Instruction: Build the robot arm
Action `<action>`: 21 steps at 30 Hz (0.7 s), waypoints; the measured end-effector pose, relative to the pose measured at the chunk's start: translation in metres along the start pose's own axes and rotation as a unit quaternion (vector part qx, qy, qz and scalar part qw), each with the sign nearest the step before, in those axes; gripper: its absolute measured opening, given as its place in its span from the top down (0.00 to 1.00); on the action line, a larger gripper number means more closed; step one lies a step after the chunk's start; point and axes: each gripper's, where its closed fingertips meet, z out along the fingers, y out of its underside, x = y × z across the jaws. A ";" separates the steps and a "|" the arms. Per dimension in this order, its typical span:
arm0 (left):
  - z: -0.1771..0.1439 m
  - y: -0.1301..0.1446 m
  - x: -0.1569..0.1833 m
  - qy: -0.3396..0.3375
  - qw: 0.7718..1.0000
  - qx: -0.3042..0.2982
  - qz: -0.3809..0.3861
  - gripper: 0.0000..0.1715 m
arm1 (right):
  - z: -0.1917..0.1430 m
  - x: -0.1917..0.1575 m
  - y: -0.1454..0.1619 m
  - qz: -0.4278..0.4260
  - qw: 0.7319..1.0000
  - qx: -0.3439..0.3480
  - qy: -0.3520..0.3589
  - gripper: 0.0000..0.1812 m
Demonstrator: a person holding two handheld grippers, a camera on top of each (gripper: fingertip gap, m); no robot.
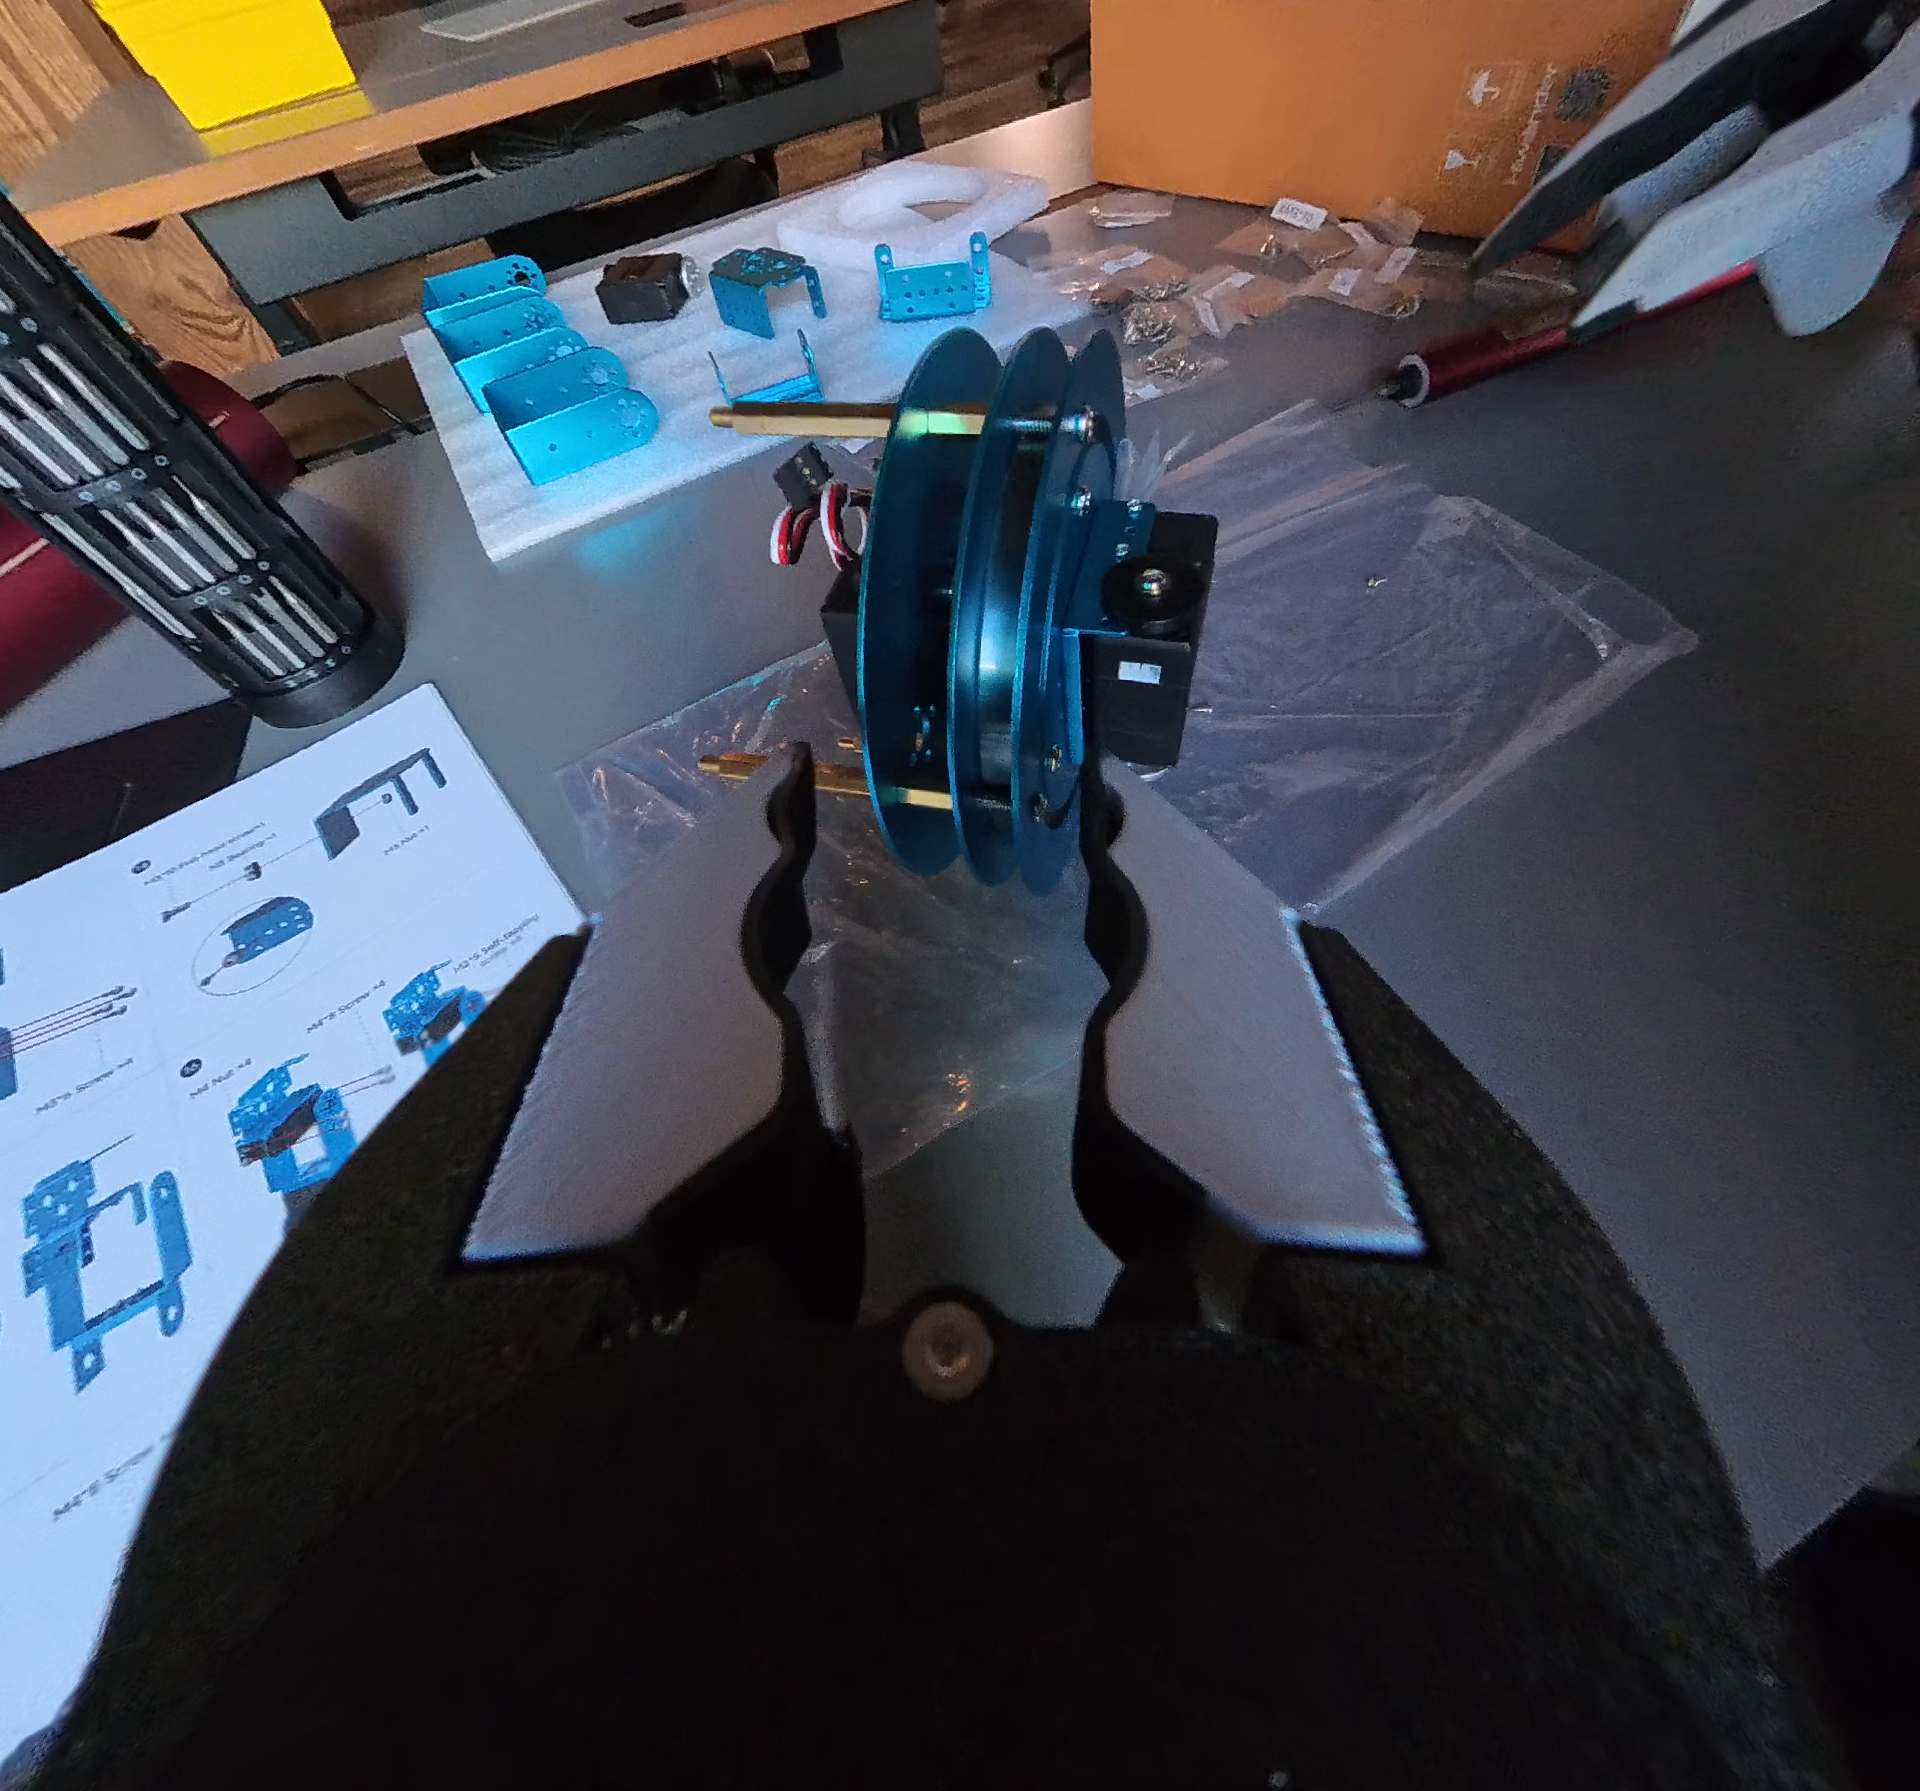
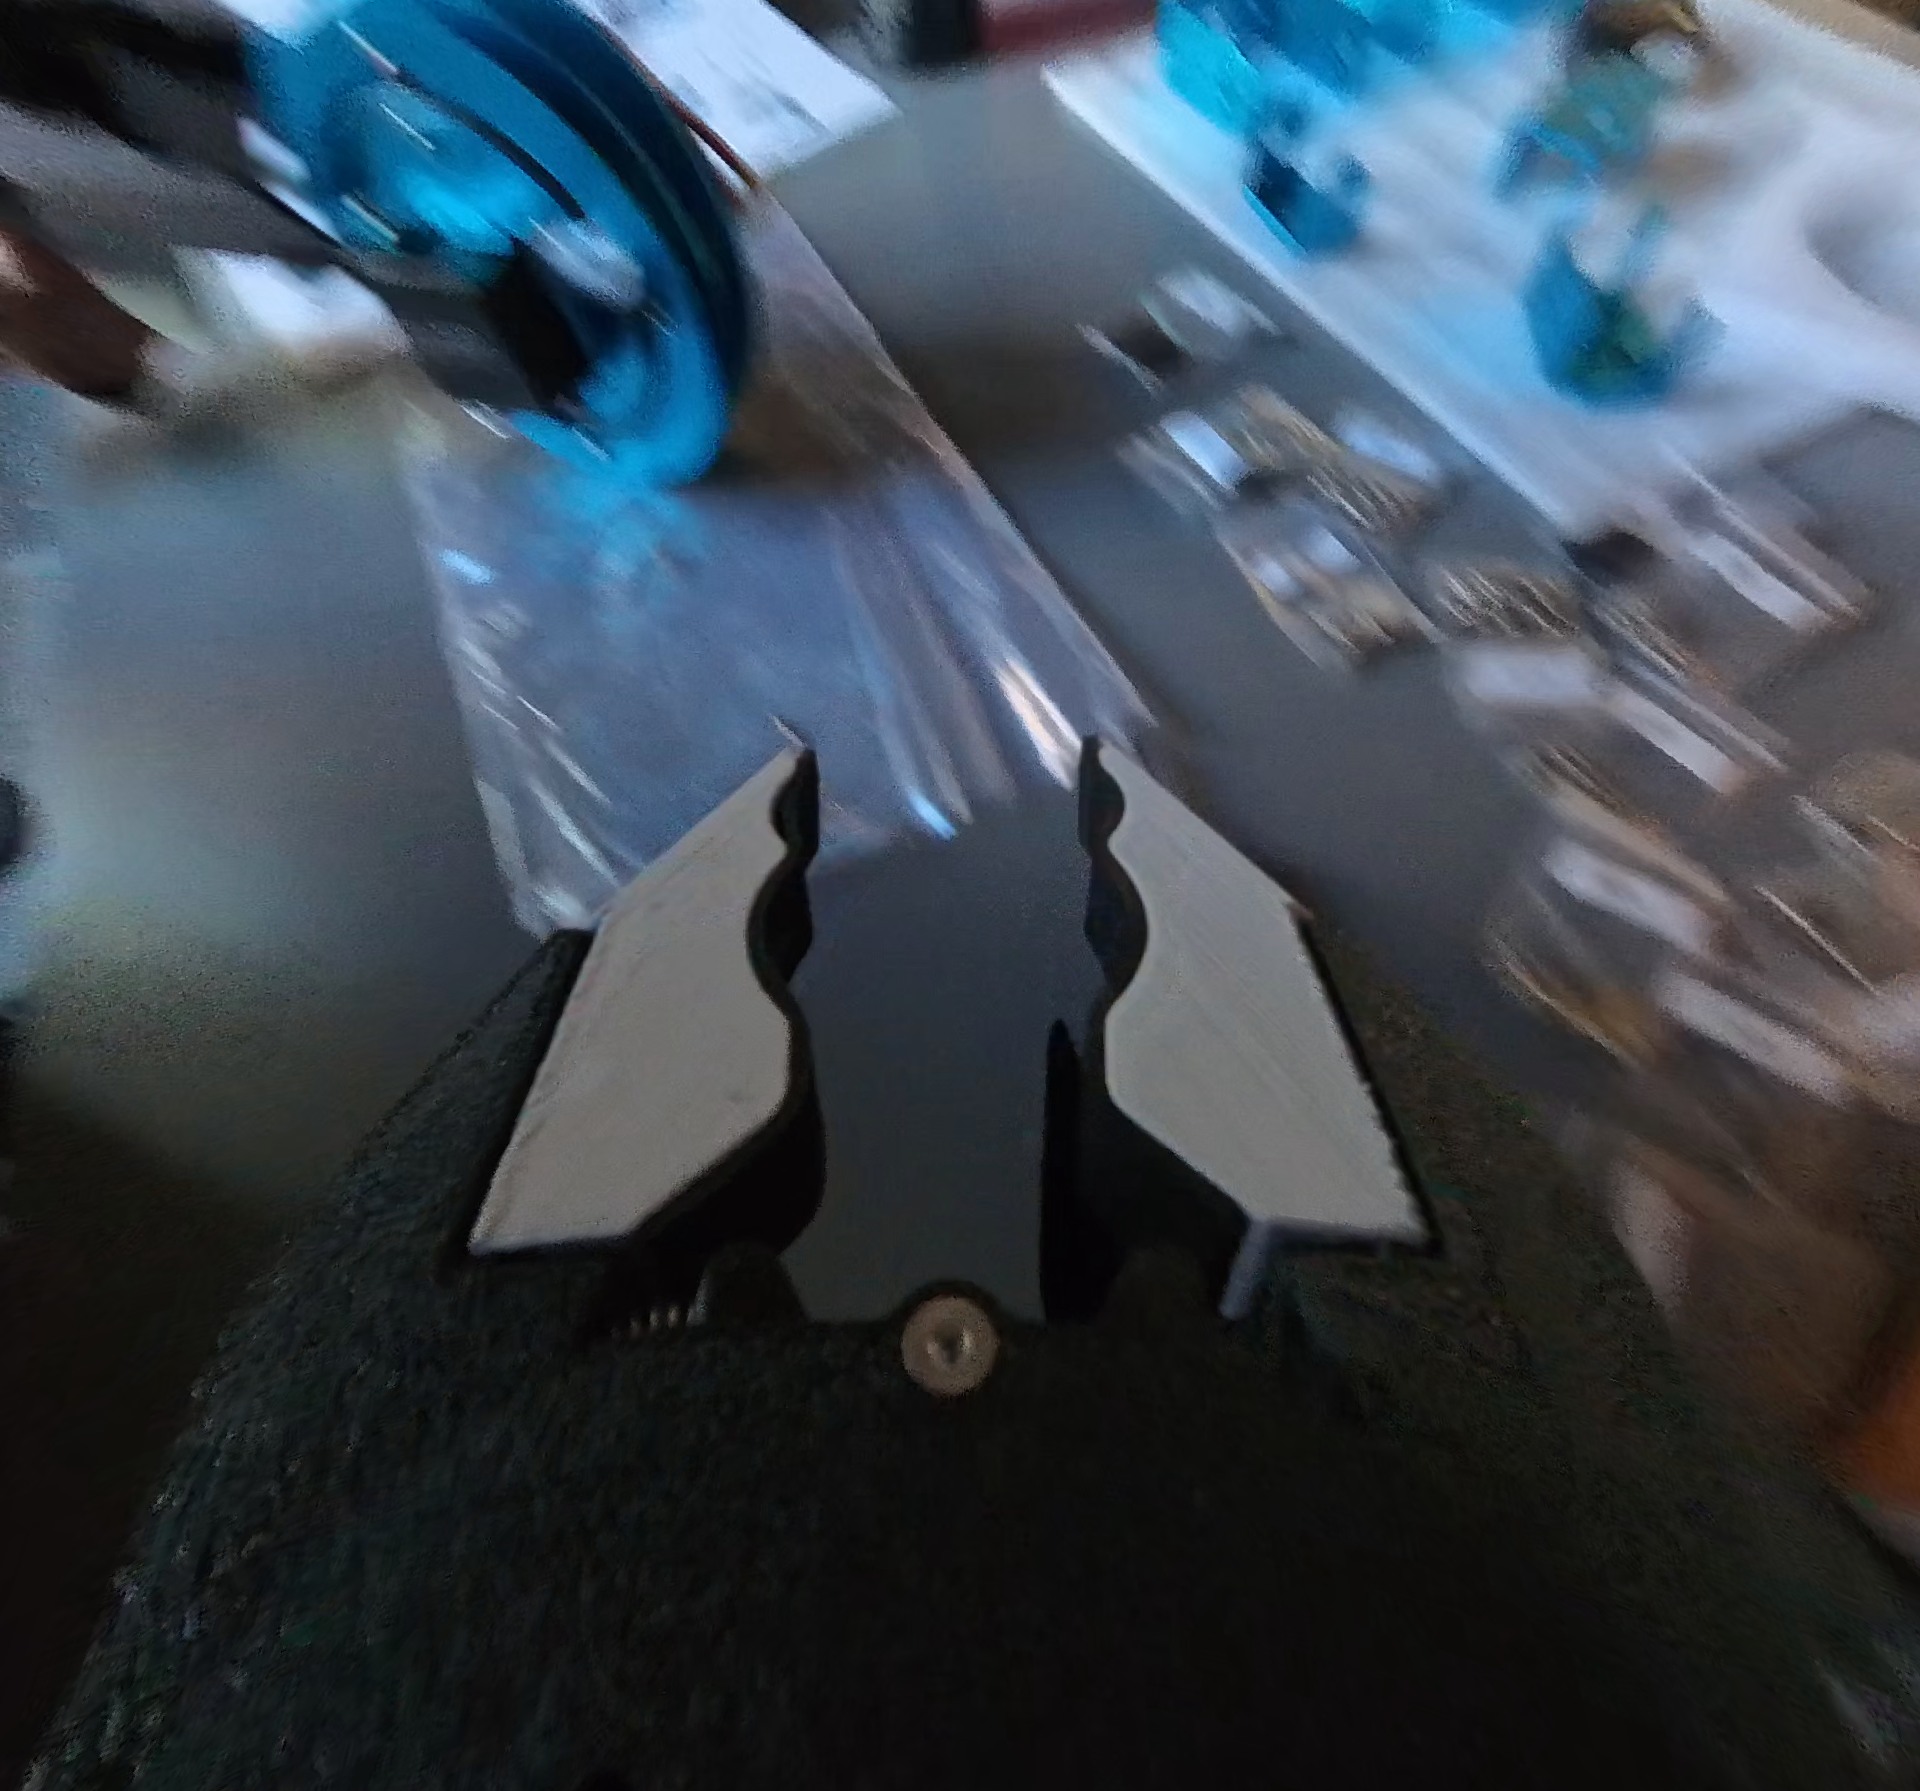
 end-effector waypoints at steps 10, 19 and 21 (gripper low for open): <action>0.019 -0.003 0.005 0.035 0.998 0.004 0.045 0.74 | 0.102 -0.096 -0.067 0.221 0.922 -0.042 -0.315 0.71; 0.022 -0.004 0.010 0.053 0.997 0.010 0.048 0.79 | 0.105 -0.091 -0.080 0.251 0.915 -0.037 -0.315 0.82; 0.022 -0.005 0.012 0.055 0.997 0.015 0.049 0.79 | 0.110 -0.091 -0.080 0.258 0.916 -0.036 -0.305 0.88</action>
